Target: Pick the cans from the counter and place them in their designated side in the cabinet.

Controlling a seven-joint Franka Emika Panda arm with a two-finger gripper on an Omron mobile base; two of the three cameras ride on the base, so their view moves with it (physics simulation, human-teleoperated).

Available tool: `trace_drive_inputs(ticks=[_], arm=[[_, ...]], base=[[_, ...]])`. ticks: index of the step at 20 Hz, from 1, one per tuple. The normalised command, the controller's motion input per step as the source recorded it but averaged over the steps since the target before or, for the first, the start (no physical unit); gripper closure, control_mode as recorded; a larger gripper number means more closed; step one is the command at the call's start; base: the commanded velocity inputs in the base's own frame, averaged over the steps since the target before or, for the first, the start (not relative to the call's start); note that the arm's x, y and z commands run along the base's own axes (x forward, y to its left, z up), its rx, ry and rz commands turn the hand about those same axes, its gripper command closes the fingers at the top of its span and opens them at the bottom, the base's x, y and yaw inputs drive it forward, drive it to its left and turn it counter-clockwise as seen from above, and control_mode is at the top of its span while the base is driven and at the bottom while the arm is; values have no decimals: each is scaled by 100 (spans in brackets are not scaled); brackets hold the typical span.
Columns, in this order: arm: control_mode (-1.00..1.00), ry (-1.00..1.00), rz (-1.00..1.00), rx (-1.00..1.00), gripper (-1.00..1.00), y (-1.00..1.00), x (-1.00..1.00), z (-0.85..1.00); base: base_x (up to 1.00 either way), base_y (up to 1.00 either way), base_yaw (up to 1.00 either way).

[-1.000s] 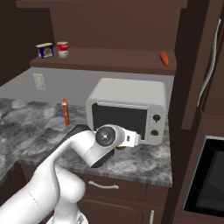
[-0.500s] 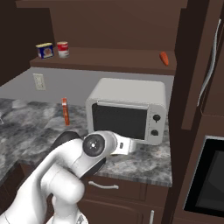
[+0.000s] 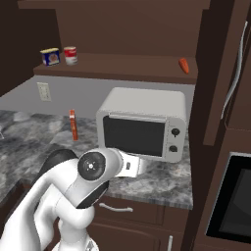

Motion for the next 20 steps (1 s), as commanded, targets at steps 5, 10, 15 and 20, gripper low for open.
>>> trace_drive_inputs(ticks=[5, 10, 15, 20], arm=[[-100, 0, 0, 0, 100, 12, -41, 38], [-100, 0, 0, 0, 100, 17, -39, 37], [-100, -7, 0, 0, 100, 29, -29, 40], [-100, -14, 0, 0, 100, 33, -19, 40]], base=[[0, 0, 0], [0, 0, 0], [0, 0, 0], [0, 0, 0]])
